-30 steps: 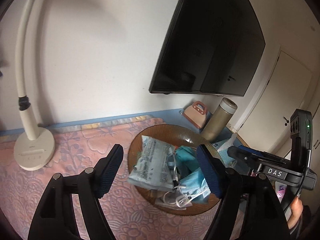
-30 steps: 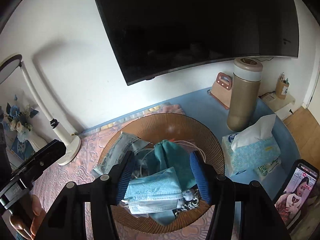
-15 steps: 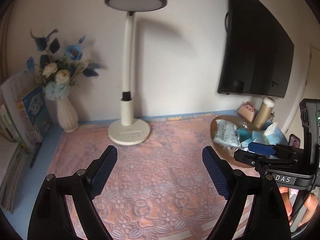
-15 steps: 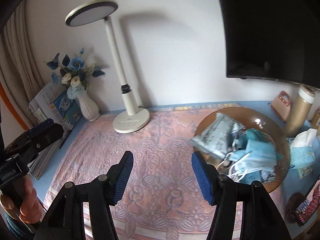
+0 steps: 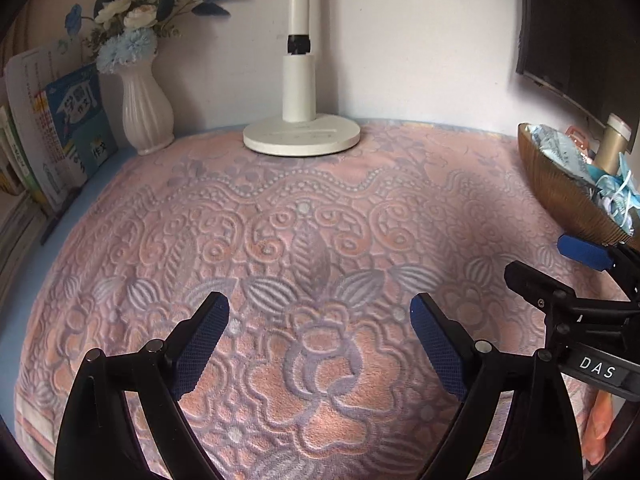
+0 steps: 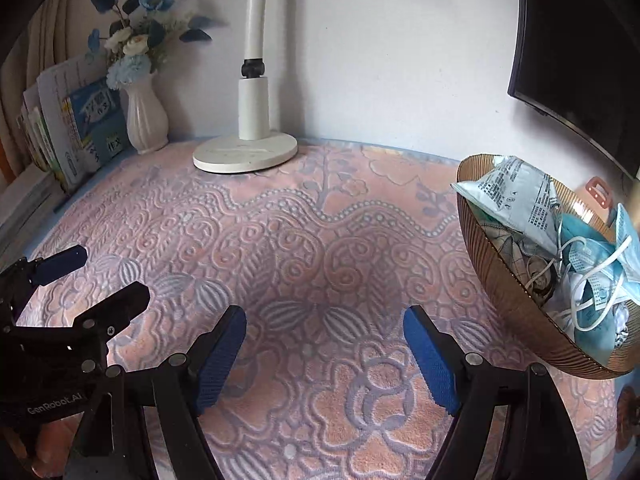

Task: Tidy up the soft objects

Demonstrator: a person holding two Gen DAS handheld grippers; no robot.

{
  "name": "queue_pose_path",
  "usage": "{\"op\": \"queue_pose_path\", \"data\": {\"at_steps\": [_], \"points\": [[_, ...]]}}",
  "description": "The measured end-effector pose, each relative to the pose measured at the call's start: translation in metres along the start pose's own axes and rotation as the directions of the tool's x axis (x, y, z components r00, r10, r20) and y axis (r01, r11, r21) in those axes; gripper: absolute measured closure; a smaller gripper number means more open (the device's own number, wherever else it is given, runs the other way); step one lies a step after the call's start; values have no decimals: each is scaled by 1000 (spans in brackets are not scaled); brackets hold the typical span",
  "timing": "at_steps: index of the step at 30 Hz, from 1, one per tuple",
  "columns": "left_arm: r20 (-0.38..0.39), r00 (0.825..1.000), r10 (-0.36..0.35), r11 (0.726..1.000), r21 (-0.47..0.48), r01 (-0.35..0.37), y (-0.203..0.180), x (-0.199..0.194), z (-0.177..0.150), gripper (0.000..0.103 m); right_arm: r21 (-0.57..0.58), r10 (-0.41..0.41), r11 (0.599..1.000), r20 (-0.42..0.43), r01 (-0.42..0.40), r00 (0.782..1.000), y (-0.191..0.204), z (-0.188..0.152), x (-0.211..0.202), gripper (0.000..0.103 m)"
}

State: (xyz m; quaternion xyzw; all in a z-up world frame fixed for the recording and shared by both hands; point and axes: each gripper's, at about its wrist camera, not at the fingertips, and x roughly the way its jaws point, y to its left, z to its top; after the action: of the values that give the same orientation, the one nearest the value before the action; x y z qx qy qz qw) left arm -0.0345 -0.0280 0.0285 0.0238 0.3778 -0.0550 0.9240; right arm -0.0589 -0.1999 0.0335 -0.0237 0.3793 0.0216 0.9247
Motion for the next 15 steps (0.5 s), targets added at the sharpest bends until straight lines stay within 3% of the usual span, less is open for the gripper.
{"op": "queue_pose_path", "data": {"at_steps": [3, 9, 15], "points": [[33, 999, 36, 999, -1, -36, -1, -6, -2, 11, 40, 7, 999, -56, -5, 998, -7, -3, 13, 23], [51, 996, 79, 997, 18, -80, -6, -7, -5, 11, 64, 18, 998, -39, -15, 999, -13, -4, 9, 21], [53, 994, 98, 994, 34, -100, -10, -6, -5, 11, 82, 2, 997, -24, 0, 1000, -14, -6, 5, 12]]}}
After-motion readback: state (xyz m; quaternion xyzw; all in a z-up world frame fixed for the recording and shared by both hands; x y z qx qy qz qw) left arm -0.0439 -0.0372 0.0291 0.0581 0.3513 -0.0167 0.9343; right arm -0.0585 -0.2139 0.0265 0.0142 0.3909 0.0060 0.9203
